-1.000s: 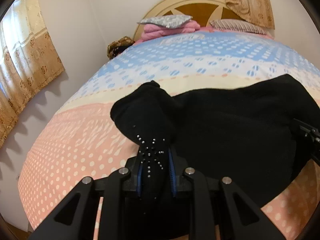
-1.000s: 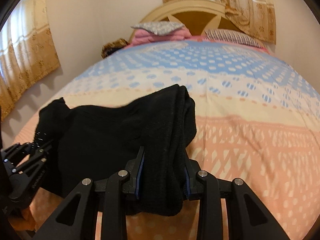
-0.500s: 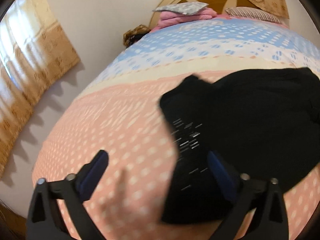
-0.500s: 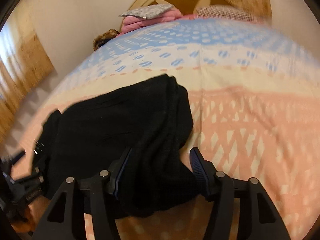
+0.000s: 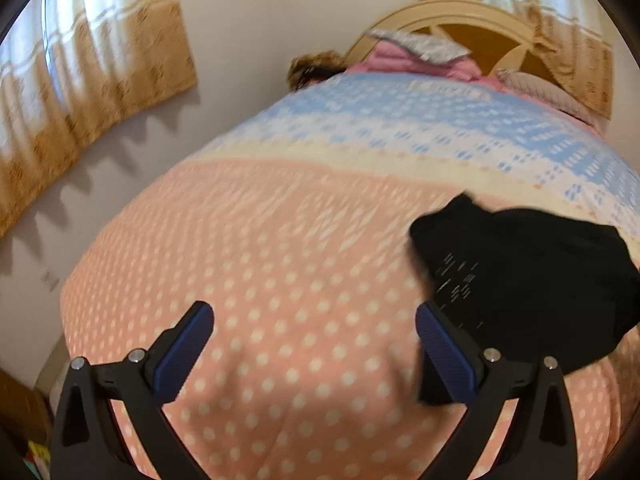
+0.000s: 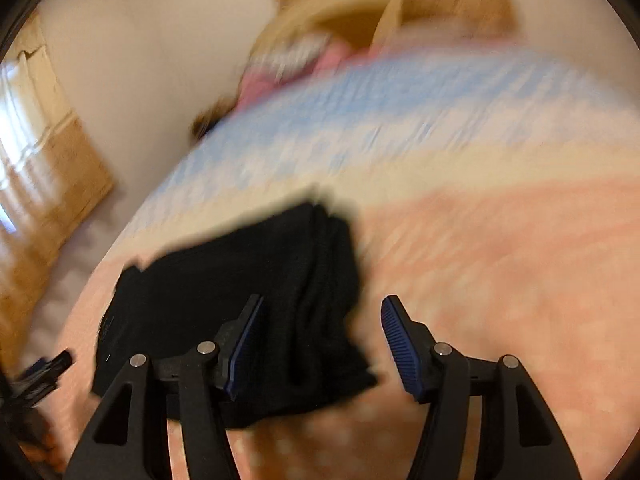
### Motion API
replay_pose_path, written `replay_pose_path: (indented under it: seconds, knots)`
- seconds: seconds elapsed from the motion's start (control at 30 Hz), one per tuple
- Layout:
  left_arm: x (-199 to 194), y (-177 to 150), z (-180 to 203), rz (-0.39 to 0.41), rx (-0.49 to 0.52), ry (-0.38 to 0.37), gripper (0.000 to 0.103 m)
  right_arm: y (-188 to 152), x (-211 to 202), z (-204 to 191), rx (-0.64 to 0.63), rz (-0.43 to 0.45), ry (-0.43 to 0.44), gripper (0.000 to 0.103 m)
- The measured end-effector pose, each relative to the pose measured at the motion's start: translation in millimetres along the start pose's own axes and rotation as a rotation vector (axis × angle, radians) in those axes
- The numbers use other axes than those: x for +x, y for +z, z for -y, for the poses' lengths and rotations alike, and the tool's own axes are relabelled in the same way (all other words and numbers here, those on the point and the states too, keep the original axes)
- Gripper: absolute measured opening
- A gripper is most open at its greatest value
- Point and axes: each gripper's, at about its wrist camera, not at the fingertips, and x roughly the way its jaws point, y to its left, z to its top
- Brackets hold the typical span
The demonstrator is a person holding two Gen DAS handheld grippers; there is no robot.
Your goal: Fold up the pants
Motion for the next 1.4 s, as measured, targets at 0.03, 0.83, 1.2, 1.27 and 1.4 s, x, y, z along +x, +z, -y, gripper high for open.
replay_pose_path:
  seconds: [0.03,0.83,1.2,1.27,1.4]
  knots:
    - [-1,4,5,0.019,0.012,0.001,0.099,1,-18,-6,-0.038,0.081,-0.037,0.061]
    - [45,-3,75,-0.131,0.009,-0.166,0.099,-31,19,-61,-0.42,-0.121,-0.03,0.043]
    - [-19,-42,83,-0.055,0.112,-0.124,0.099,-47,-26,-62,-0.227,-0.207,0.047,0.068]
    - [-30,-47,81,-0.051,0.095,-0.14,0.099,-57,-41,-59,-0.175,-0.214,0.076,0.068]
    - [-46,-58,79,-0.054,0.069,-0.177,0.099,-74,-64,-49,-0.054,-0.254,0.067,0.068]
